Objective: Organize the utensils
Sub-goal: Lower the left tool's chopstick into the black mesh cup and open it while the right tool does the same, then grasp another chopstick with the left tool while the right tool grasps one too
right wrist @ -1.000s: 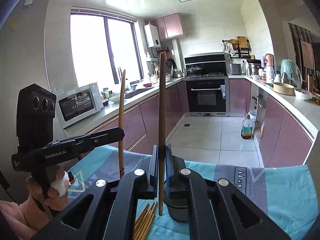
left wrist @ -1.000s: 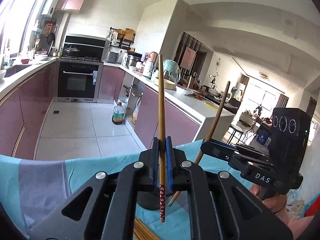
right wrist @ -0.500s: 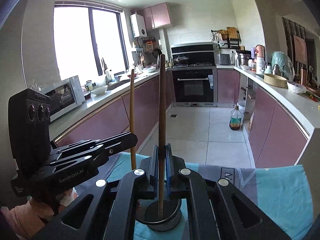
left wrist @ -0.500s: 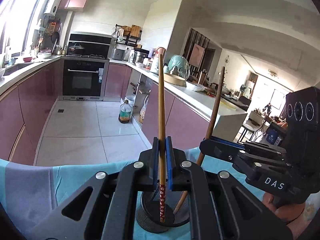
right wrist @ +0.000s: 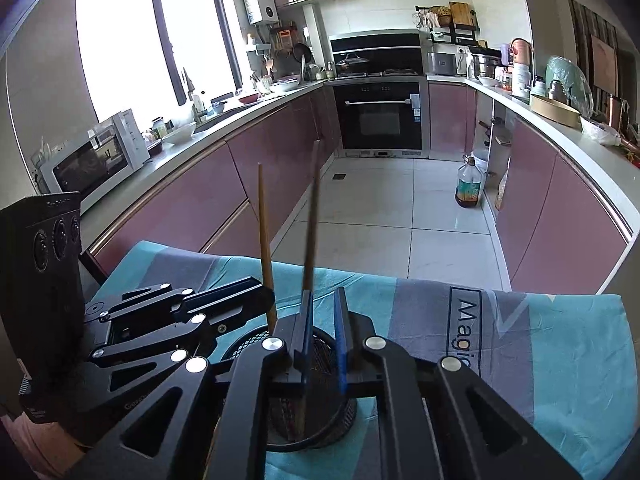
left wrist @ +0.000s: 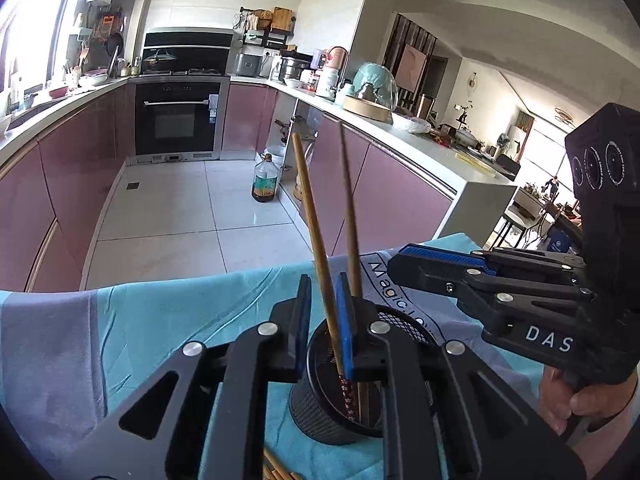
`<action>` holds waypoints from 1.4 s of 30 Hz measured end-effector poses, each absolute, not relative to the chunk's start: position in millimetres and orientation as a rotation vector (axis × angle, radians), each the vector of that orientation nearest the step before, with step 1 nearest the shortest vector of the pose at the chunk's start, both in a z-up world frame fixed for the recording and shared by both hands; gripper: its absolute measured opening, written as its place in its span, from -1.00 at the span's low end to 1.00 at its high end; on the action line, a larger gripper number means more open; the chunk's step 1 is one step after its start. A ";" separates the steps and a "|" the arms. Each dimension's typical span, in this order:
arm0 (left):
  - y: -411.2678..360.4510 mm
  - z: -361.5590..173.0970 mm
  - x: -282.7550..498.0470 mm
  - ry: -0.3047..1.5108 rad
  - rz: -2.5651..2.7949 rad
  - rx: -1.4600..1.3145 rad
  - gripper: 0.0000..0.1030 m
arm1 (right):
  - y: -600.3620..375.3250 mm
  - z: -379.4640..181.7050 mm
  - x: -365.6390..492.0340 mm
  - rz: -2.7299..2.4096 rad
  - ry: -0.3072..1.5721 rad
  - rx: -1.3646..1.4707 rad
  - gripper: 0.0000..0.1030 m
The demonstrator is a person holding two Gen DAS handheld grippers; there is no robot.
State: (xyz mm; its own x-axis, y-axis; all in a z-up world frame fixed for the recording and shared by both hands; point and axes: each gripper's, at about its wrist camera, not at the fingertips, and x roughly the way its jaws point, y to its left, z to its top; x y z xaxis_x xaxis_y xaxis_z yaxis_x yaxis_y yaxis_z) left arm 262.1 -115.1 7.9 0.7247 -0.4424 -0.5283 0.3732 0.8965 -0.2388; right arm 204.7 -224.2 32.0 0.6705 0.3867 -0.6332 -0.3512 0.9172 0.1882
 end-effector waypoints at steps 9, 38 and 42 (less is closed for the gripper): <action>-85.3 30.2 235.6 0.530 -0.429 -0.111 -0.35 | -232.4 44.5 181.9 0.430 0.644 0.099 -0.50; -27.2 -94.9 96.1 0.880 -0.364 0.012 -0.01 | -162.5 -65.1 75.3 0.594 0.917 -0.064 -0.35; -38.8 -98.3 99.6 0.911 -0.371 0.031 -0.10 | -159.3 -68.3 71.8 0.574 0.916 -0.087 -0.38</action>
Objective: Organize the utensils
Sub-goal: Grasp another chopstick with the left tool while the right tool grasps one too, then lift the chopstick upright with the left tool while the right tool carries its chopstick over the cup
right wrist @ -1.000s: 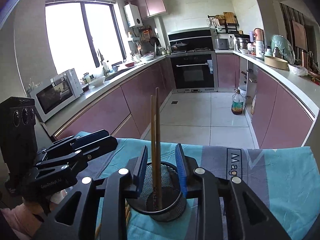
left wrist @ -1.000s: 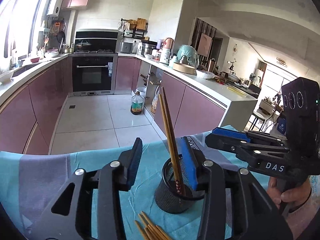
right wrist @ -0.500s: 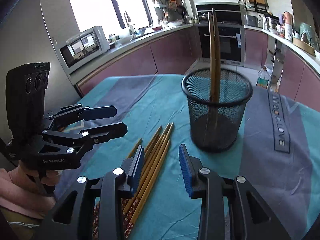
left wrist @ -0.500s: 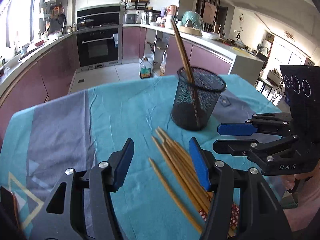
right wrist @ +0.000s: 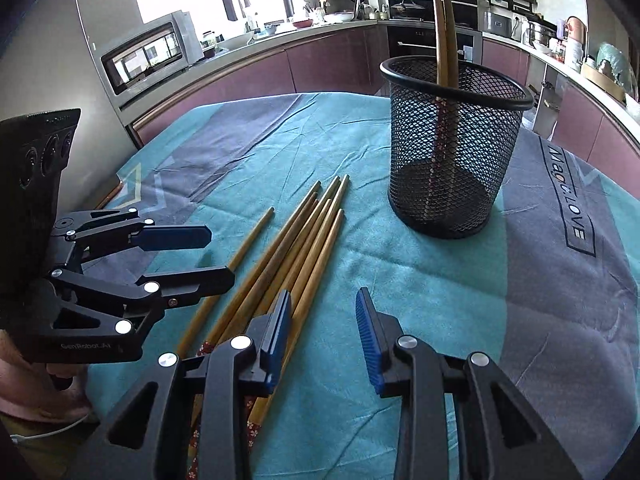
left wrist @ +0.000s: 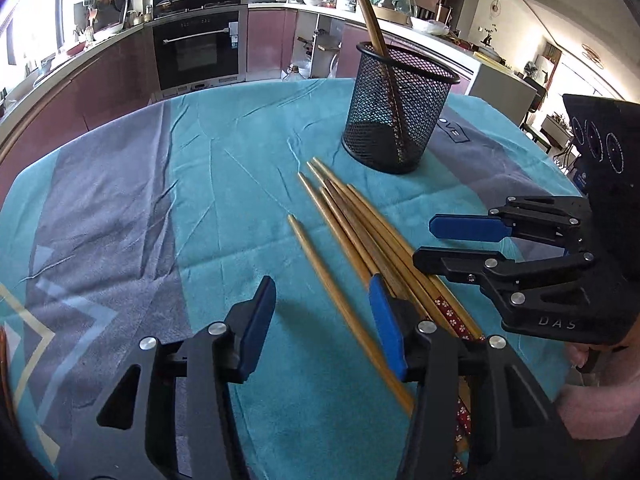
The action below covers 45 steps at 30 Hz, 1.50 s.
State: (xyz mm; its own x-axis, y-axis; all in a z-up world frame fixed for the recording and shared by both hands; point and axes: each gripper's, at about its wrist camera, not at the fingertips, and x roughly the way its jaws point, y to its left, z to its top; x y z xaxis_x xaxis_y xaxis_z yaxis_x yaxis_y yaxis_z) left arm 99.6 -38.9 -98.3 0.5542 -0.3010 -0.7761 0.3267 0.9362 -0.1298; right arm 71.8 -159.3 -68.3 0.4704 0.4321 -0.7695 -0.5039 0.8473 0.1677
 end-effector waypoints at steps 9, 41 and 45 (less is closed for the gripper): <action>-48.6 -99.8 101.7 0.919 -0.349 0.097 -0.32 | -161.6 -71.6 72.5 0.547 0.923 -0.110 -0.47; -35.0 -101.9 113.7 0.932 -0.279 0.018 -0.84 | -161.4 -70.5 87.5 0.509 0.911 -0.085 -0.90; -33.4 -100.5 112.5 0.931 -0.277 0.005 -0.86 | -170.0 -63.0 85.8 0.518 0.894 -0.054 -0.90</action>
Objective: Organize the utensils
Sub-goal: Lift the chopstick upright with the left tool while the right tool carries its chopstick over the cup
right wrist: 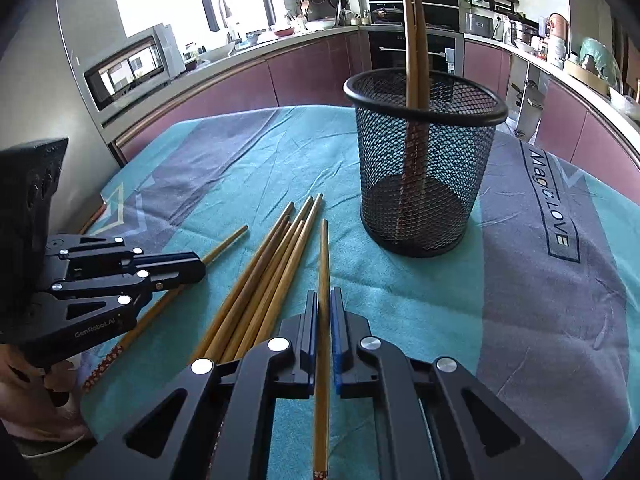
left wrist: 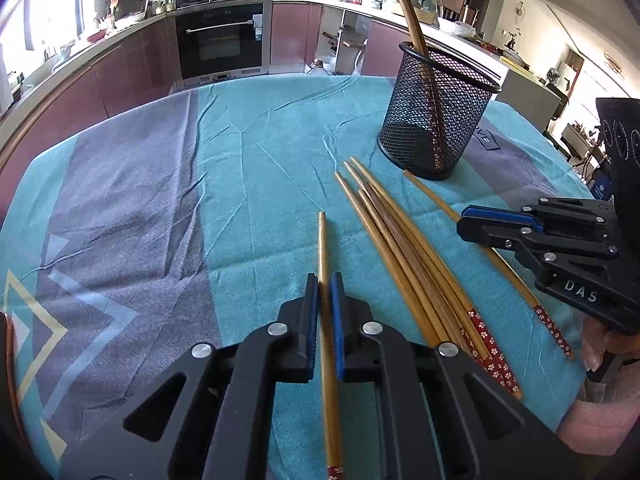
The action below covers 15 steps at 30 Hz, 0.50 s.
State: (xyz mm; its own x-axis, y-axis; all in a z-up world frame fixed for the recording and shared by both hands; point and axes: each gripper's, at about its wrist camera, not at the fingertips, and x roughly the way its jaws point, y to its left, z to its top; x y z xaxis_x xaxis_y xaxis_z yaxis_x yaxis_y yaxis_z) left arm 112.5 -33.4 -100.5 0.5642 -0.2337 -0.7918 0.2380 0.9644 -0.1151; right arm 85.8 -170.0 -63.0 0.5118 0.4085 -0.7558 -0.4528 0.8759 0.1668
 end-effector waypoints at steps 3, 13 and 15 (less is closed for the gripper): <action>-32.0 -96.2 110.7 0.924 -0.289 -0.004 -0.86 | -173.4 -57.0 83.5 0.524 0.877 -0.041 -0.90; -20.9 -59.2 104.5 0.860 -0.413 -0.088 -0.87 | -187.9 -26.8 75.7 0.566 0.783 0.038 -0.90; -18.4 -47.8 103.5 0.838 -0.438 -0.105 -0.87 | -192.9 -19.7 74.4 0.576 0.762 0.061 -0.90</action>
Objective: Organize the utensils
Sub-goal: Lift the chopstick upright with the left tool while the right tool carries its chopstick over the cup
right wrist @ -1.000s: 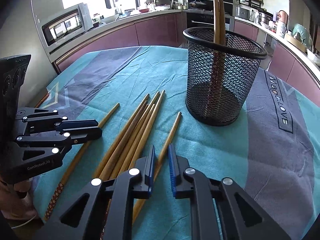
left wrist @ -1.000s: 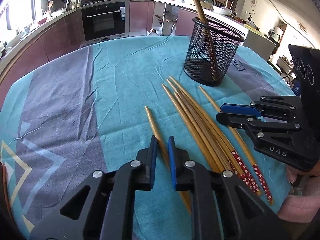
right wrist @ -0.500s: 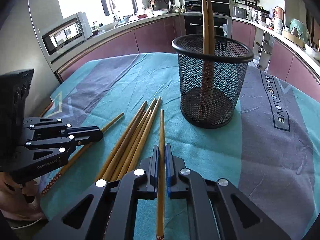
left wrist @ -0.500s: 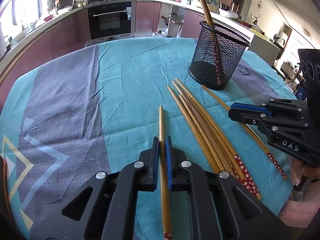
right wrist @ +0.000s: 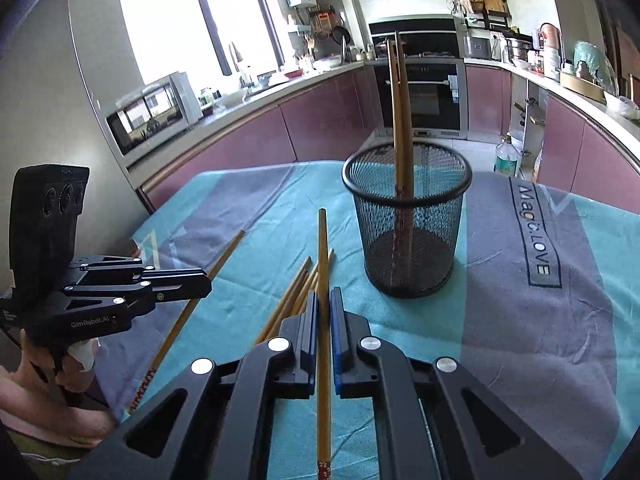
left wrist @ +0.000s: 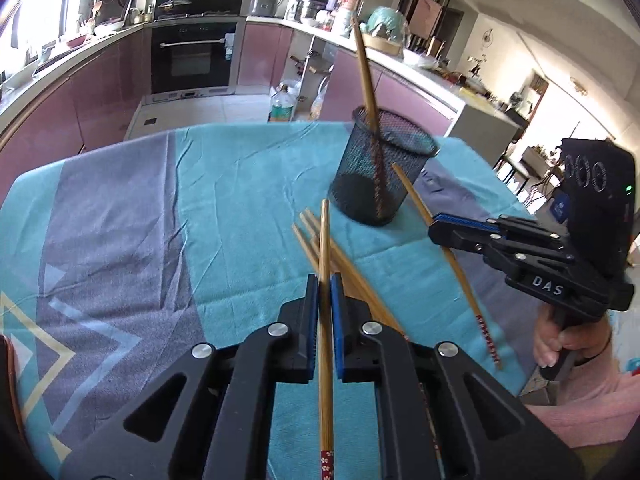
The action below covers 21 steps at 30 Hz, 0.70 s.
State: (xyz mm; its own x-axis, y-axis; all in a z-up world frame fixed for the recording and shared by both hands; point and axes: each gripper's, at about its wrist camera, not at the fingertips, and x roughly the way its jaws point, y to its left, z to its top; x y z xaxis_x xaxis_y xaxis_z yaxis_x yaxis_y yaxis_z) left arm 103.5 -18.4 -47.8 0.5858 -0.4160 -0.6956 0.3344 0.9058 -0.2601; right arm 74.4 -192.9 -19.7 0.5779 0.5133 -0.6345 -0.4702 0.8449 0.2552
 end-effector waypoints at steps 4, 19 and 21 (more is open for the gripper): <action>-14.0 -26.1 99.8 0.788 -0.489 -0.138 -0.87 | -201.5 -5.5 71.2 0.578 0.712 0.089 -0.90; 4.0 47.4 92.2 0.599 -0.566 -0.205 -0.87 | -223.1 39.9 70.7 0.576 0.555 0.126 -0.90; 4.4 57.8 95.1 0.570 -0.572 -0.214 -0.87 | -224.8 45.7 72.8 0.574 0.537 0.126 -0.90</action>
